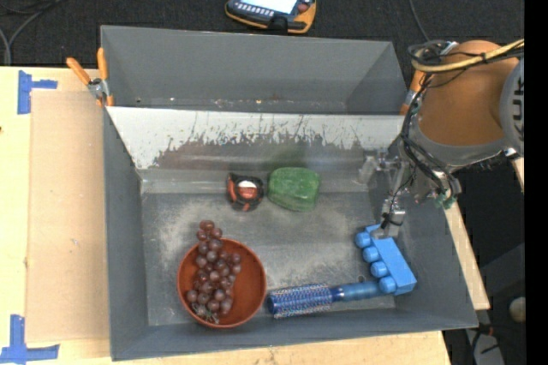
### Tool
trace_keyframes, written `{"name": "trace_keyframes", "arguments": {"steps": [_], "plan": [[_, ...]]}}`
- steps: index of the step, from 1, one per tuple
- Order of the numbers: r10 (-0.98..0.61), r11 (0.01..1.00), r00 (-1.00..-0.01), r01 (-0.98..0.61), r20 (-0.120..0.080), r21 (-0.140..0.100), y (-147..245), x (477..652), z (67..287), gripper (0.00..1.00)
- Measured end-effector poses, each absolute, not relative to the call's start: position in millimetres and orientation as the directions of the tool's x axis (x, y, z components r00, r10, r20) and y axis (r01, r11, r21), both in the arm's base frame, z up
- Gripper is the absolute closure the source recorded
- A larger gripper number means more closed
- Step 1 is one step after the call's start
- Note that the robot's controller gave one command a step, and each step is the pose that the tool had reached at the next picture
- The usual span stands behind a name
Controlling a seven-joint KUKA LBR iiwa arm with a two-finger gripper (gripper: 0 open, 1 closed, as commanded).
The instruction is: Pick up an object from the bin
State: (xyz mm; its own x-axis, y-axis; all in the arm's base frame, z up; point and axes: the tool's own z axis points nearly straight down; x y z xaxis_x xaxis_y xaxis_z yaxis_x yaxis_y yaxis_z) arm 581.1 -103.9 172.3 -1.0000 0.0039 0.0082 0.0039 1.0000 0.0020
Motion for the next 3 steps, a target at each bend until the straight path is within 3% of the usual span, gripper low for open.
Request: {"name": "trace_keyframes", "arguments": {"steps": [1, 2, 3], "plan": [[-0.001, 1.0, -1.0, -0.001, 0.001, 0.0, -103.2, 582.9, 176.6, 0.0], [-0.264, 0.964, -0.964, -0.264, 0.002, 0.002, -36.3, 517.7, 86.3, 0.0], [-0.354, 0.935, -0.935, -0.353, -0.008, -0.005, -47.7, 512.0, 137.0, 0.0]]}}
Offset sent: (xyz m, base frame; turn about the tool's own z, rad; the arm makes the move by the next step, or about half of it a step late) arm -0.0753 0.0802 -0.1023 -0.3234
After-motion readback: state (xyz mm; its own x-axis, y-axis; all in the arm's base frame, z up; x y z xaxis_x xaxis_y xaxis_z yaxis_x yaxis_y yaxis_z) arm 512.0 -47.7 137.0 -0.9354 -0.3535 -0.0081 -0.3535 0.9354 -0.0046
